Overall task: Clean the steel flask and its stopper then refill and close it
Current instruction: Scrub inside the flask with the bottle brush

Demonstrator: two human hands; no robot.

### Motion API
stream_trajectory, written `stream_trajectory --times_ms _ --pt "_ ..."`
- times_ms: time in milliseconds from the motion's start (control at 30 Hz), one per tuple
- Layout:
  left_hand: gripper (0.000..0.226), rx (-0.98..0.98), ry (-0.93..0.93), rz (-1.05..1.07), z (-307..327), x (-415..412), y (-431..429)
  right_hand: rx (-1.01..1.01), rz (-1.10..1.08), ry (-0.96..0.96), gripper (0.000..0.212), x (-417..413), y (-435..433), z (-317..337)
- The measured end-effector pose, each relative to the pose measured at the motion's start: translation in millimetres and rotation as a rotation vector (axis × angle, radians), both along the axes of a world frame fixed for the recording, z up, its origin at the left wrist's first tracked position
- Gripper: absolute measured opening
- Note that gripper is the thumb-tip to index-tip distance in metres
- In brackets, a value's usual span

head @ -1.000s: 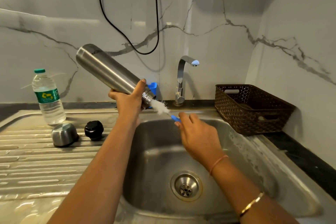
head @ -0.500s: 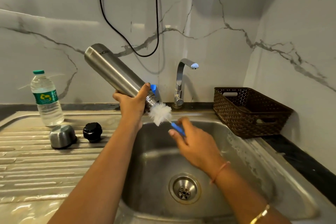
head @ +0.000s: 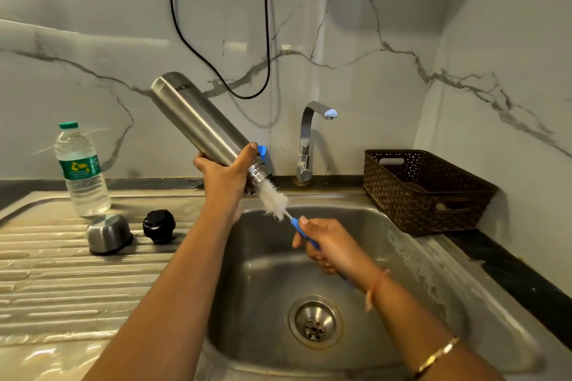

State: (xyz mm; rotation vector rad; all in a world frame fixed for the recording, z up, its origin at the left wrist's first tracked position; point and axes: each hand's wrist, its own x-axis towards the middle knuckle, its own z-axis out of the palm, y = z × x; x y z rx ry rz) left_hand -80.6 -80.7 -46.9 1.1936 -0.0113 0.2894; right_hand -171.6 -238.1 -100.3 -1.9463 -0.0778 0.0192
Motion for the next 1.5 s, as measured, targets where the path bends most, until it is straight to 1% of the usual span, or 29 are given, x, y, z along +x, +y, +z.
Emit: stream_trajectory --times_ms 67,100,133,200,233,267,300,367,400,467,500,533,600,633,700,733,800,867,933,1000,1100,1167,1200,1233,1267,1333,1367,1433,1500 --pt "0.076 -0.004 -0.002 0.023 -0.5 0.7 -2.0 -0.679 -0.242 -0.364 0.044 -0.1 5.4 -9.9" --pt "0.079 -0.02 0.001 0.03 -0.3 1.1 -2.1 -0.905 -0.351 -0.544 0.044 2.8 5.4 -18.0" --pt "0.08 -0.046 0.004 0.031 0.0 1.4 -2.1 -0.991 -0.402 -0.652 0.04 2.9 5.8 -19.5" --pt "0.08 -0.076 0.006 0.034 0.4 1.3 -1.3 -1.041 -0.403 -0.722 0.025 2.6 8.3 -15.7" --pt "0.08 -0.072 0.007 0.037 -0.2 1.4 0.0 -1.008 -0.362 -0.682 0.02 3.9 11.1 -13.3" --pt "0.082 -0.063 0.006 0.041 -1.4 1.9 1.4 -0.89 -0.277 -0.594 0.018 2.6 14.7 -9.8" --pt "0.084 -0.052 0.004 0.047 -2.3 2.2 2.5 -0.604 -0.149 -0.458 0.017 1.0 16.9 -6.5" --pt "0.085 -0.026 0.003 0.05 -4.4 3.8 3.8 0.1 0.065 -0.044 0.022 0.0 14.9 0.3" --pt "0.084 -0.025 0.006 0.043 -4.5 4.0 2.8 0.331 0.124 0.107 0.025 -0.2 10.9 5.3" --pt "0.084 -0.018 0.002 0.023 -5.7 4.5 -0.4 0.408 0.112 0.164 0.028 -0.2 6.1 5.7" --pt "0.086 -0.006 -0.009 0.02 -6.1 4.8 -1.8 0.283 0.048 0.09 0.029 -0.5 6.9 2.0" --pt "0.087 0.006 -0.022 0.021 -5.7 4.5 -3.2 0.029 -0.056 -0.059 0.03 -0.8 11.6 -2.9" --pt "0.089 0.007 -0.039 0.03 -4.4 3.7 -5.7 -0.678 -0.32 -0.477 0.03 2.8 18.6 -15.5" --pt "0.088 -0.011 -0.039 0.028 -3.4 3.7 -6.2 -0.874 -0.418 -0.659 0.029 4.4 20.8 -21.8" --pt "0.082 -0.059 -0.032 0.018 -0.6 1.2 -6.4 -1.001 -0.463 -0.79 0.027 5.4 19.2 -18.0" --pt "0.079 -0.072 -0.029 0.014 0.4 0.7 -5.4 -0.982 -0.455 -0.79 0.026 5.9 17.8 -14.4" --pt "0.076 -0.073 -0.026 0.007 0.3 0.1 -2.5 -0.787 -0.319 -0.615 0.024 6.5 15.2 -5.7" --pt "0.075 -0.051 -0.016 -0.009 -0.6 -0.6 0.2 -0.345 -0.099 -0.356 0.019 4.9 11.5 0.3" --pt "0.074 -0.032 -0.001 -0.035 -1.3 -2.1 -0.2 0.031 0.003 -0.143 0.021 3.6 4.7 5.4" --pt "0.075 -0.015 0.002 -0.057 -2.1 -4.0 -2.7 0.286 0.09 0.047 0.025 0.8 -5.3 8.0" --pt "0.077 0.0 -0.02 -0.098 -1.0 -7.3 -7.0 0.5 0.189 0.245 0.025 -1.5 -20.7 6.4" --pt "0.077 0.005 -0.034 -0.109 -1.7 -6.8 -9.1 0.575 0.195 0.286 0.024 -3.0 -21.9 6.6" --pt "0.076 0.009 -0.038 -0.099 -2.9 -6.8 -9.9 0.54 0.162 0.255 0.024 -4.2 -18.9 6.2" --pt "0.076 0.017 -0.038 -0.081 -4.2 -6.8 -10.3 0.414 0.09 0.166 0.024 -5.1 -14.8 3.1" --pt "0.077 0.025 -0.035 -0.064 -5.8 -6.7 -11.1 0.173 -0.021 0.023 0.024 -6.3 -10.4 -1.0" --pt "0.079 0.025 -0.013 -0.033 -7.7 -6.7 -12.5 -0.579 -0.283 -0.392 0.03 -3.0 -4.7 -14.2" --pt "0.079 0.012 0.001 -0.024 -7.4 -7.0 -13.0 -0.846 -0.389 -0.587 0.033 -1.3 -4.2 -20.7" --pt "0.076 -0.041 0.024 -0.02 -4.1 -7.4 -12.9 -1.02 -0.455 -0.739 0.034 -0.4 -3.7 -20.5" --pt "0.072 -0.064 0.026 -0.022 -1.5 -6.9 -10.9 -1.02 -0.462 -0.773 0.031 1.8 -1.1 -18.4"
